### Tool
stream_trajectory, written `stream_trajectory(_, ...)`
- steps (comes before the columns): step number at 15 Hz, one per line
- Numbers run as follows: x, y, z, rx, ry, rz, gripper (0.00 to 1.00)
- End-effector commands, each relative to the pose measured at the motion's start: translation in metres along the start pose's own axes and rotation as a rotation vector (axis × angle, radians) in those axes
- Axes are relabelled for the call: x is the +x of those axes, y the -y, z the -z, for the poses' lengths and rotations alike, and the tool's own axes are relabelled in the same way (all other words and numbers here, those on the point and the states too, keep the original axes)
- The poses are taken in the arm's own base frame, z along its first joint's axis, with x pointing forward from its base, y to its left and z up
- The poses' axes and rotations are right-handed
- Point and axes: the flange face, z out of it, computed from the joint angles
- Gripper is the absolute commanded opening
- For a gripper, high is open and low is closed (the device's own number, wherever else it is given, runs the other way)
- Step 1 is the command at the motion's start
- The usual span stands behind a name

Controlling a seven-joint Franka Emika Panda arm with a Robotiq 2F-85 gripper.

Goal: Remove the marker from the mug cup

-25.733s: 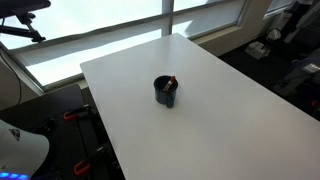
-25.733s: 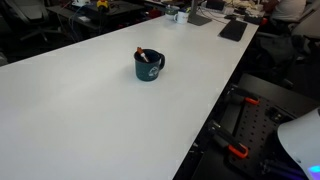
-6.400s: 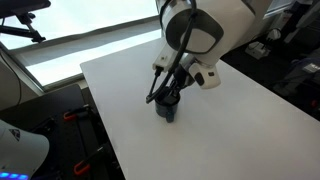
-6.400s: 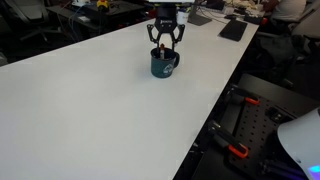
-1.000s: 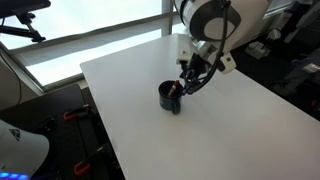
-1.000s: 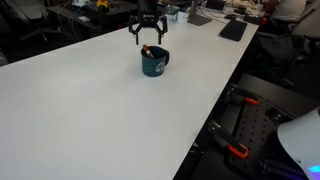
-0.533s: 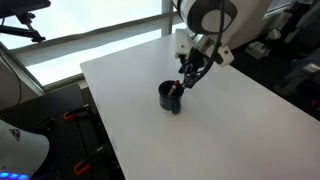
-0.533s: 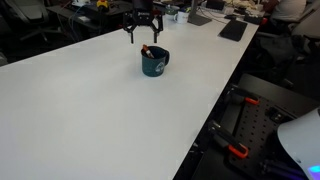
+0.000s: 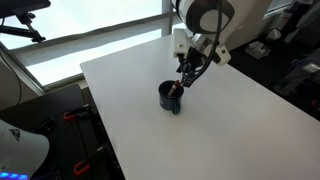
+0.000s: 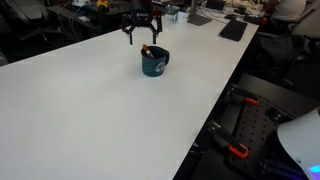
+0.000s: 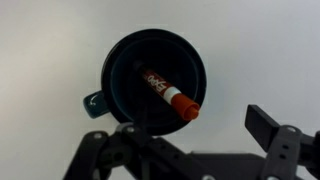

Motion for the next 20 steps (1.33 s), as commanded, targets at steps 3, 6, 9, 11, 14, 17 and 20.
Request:
stream_trajectory(3, -0.0019, -0.0016, -0.0035, -0.003, 0.041, 0.003, 1.00)
stream_trajectory(6, -0.0016, -0.0033, -0.0069, -0.005, 0.048, 0.002, 0.81)
stream_trajectory(9, -0.0015, -0.0047, -0.0083, -0.005, 0.049, 0.000, 0.63)
stream_trajectory(11, -0.0016, -0.0053, -0.0084, -0.005, 0.049, -0.002, 0.47)
stream_trajectory(14, -0.0016, -0.0062, -0.0085, -0.004, 0.048, -0.003, 0.44)
stream_trajectory(17, -0.0016, -0.0065, -0.0086, -0.003, 0.049, -0.003, 0.48)
stream_trajectory(20, -0.0013, -0.0070, -0.0087, -0.002, 0.048, -0.003, 0.43)
